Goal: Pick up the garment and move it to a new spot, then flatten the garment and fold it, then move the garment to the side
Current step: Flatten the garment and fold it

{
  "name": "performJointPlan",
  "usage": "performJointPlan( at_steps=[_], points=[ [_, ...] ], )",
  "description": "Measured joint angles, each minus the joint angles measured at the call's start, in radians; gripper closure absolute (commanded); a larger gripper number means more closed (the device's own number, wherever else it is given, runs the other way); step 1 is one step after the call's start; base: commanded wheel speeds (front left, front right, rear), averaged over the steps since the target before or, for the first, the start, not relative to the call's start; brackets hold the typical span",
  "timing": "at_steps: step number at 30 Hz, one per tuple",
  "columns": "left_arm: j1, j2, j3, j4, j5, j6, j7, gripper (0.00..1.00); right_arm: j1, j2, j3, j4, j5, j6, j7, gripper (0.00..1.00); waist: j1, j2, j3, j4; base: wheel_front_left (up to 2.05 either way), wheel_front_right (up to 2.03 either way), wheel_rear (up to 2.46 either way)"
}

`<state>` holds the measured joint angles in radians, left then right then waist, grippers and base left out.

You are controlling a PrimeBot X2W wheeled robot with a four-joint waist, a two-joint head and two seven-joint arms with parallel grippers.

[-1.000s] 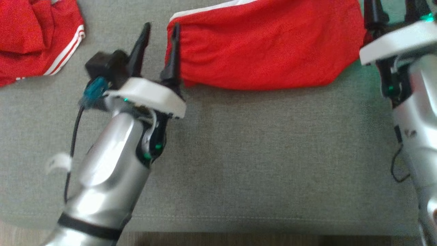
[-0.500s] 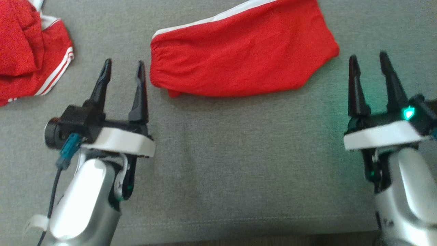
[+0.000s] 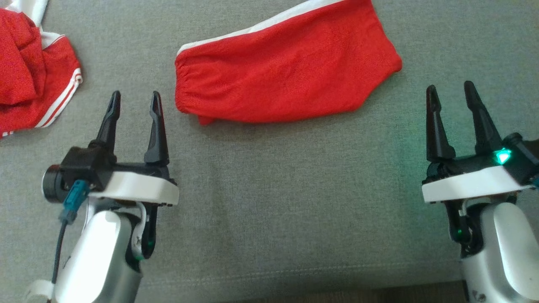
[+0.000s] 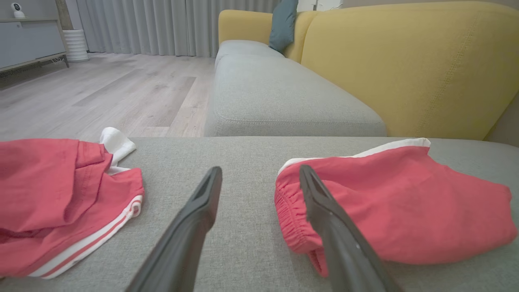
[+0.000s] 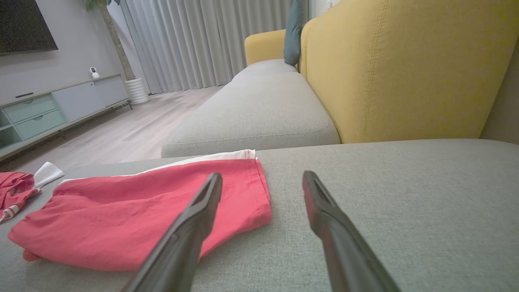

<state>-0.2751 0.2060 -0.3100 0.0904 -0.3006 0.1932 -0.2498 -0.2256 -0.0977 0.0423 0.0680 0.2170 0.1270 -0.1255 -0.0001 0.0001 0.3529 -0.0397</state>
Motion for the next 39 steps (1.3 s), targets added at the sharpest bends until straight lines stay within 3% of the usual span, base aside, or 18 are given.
performJointPlan(
  at_steps=[12, 22, 29, 30, 31, 39],
  points=[
    [-0.002, -0.037, 0.026, 0.007, 0.028, -0.036, 0.0, 0.0, -0.012, -0.012, -0.02, 0.0, 0.0, 0.0, 0.048, 0.0, 0.0, 0.0, 0.029, 0.024, 0.0, 0.0, 0.0],
    [-0.067, -0.09, 0.028, 0.001, 0.065, -0.08, 0.0, 0.0, -0.23, -0.102, 0.008, 0.216, 0.015, 0.0, 0.136, 0.0, 0.0003, 0.0, 0.098, 0.089, 0.0, 0.0, 0.0],
    [-0.077, -0.115, 0.039, 0.007, 0.073, -0.098, 0.0, 0.0, -0.323, -0.108, 0.035, 0.348, 0.024, 0.0, 0.273, 0.0, 0.0003, 0.0, 0.12, 0.13, 0.0, 0.0, 0.0],
    [-0.077, -0.118, 0.041, 0.007, 0.079, -0.098, 0.0, 0.0, -0.33, -0.107, 0.035, 0.352, 0.024, 0.0, 0.293, 0.31, 0.0002, 0.0, 0.119, 0.13, 0.0, 0.0, 0.0],
    [-0.077, -0.119, 0.047, 0.007, 0.082, -0.098, 0.0, 0.0, -0.337, -0.106, 0.034, 0.352, 0.024, 0.0, 0.303, 1.0, 0.0002, 0.0, 0.118, 0.13, 0.0, 0.0, 0.0],
    [-0.075, -0.128, 0.07, 0.008, 0.106, -0.116, 0.0, 0.0, -0.315, -0.08, 0.021, 0.281, 0.03, 0.0, 0.313, 1.0, 0.0002, 0.0, 0.1, 0.108, 0.0, 0.0, 0.0]
  ],
)
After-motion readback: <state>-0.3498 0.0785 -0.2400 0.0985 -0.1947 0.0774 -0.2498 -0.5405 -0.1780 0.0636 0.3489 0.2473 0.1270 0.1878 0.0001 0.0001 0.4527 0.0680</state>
